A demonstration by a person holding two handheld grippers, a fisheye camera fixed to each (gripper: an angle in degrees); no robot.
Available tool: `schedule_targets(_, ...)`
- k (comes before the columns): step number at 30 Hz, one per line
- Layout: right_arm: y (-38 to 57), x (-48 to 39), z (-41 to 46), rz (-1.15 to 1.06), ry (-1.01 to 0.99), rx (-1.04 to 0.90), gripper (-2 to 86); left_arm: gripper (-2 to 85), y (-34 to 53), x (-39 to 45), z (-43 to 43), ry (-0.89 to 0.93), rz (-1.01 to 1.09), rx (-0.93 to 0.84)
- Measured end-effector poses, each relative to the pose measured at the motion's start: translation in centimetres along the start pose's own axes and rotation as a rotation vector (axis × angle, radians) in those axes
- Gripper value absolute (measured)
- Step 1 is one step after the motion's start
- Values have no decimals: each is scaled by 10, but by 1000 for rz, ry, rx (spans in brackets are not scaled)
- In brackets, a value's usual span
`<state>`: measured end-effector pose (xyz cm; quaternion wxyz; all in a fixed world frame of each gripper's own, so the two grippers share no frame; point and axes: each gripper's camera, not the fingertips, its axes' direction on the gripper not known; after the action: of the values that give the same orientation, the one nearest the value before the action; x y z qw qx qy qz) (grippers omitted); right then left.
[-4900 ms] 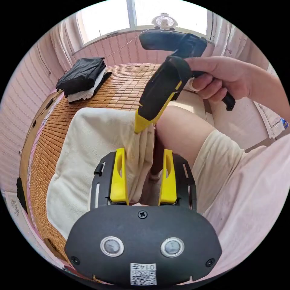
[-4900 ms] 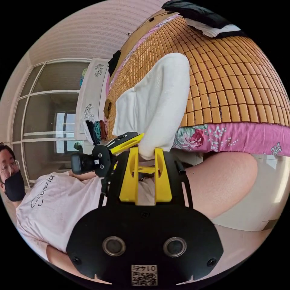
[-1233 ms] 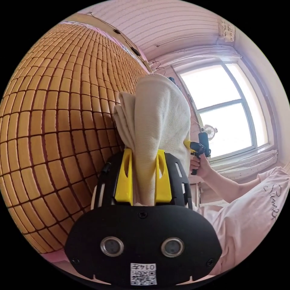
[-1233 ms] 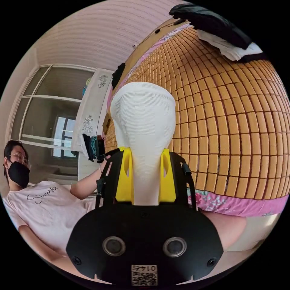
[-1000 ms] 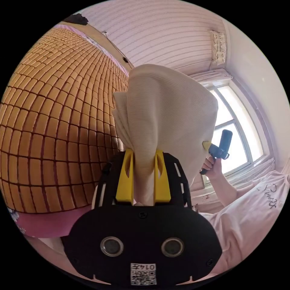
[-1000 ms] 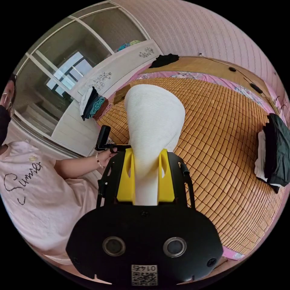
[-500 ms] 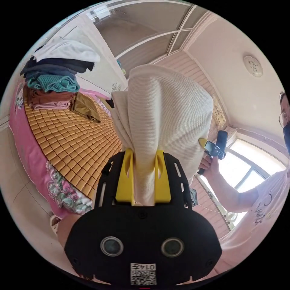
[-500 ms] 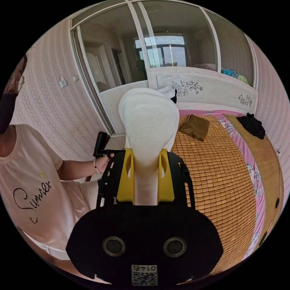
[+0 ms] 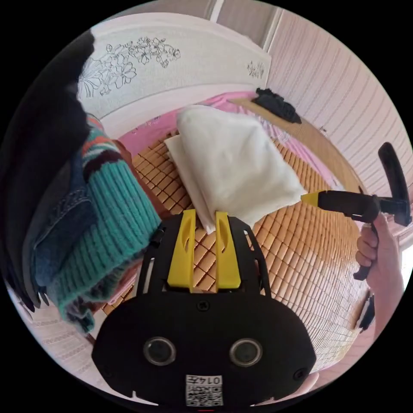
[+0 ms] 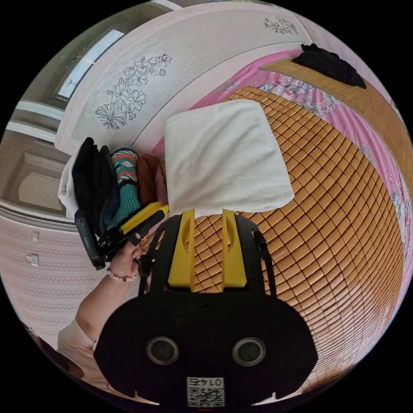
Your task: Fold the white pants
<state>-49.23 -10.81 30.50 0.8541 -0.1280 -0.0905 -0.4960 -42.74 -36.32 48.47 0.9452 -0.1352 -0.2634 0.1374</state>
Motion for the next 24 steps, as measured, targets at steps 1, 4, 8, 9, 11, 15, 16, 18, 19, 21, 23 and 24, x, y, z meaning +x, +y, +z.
schedule_targets(1, -3, -3, 29, -49, -26, -49, 99, 28, 0, 1, 5, -16, 15, -5)
schedule_targets(4, -8, -13, 64, -155, 72, -143, 99, 10, 4, 6, 13, -78, 70, -30)
schedule_targets(8, 49, -18, 39, -310, 53, -55, 59, 37, 36, 6, -34, 28, 68, 111)
schedule_targets(9, 66, -17, 32, -317, 35, -39, 56, 39, 53, 9, -54, 45, 100, 160)
schedule_targets(11, 153, -9, 2, -346, 22, 6, 38, 38, 88, 16, -87, 79, 163, 230)
schedule_targets(15, 330, 14, -65, -192, 125, 184, 8, 8, 187, 59, -154, 243, 390, 264)
schedule_targets(16, 388, 29, -93, -57, 117, 238, 4, 3, 199, 67, -161, 260, 414, 246)
schedule_targets(18, 476, 51, -136, 186, 121, 320, 1, -6, 235, 100, -184, 386, 425, 147)
schedule_targets(19, 535, 60, -166, 318, 150, 401, 0, -7, 243, 109, -191, 430, 426, 132)
schedule_targets(21, 611, 61, -209, 446, 253, 510, -1, -7, 265, 154, -222, 561, 498, 99)
schedule_targets(23, 690, 54, -255, 529, 392, 594, 0, -5, 276, 193, -249, 607, 594, 106)
schedule_targets(24, 707, 52, -265, 542, 419, 616, 1, -1, 280, 218, -265, 652, 666, 108)
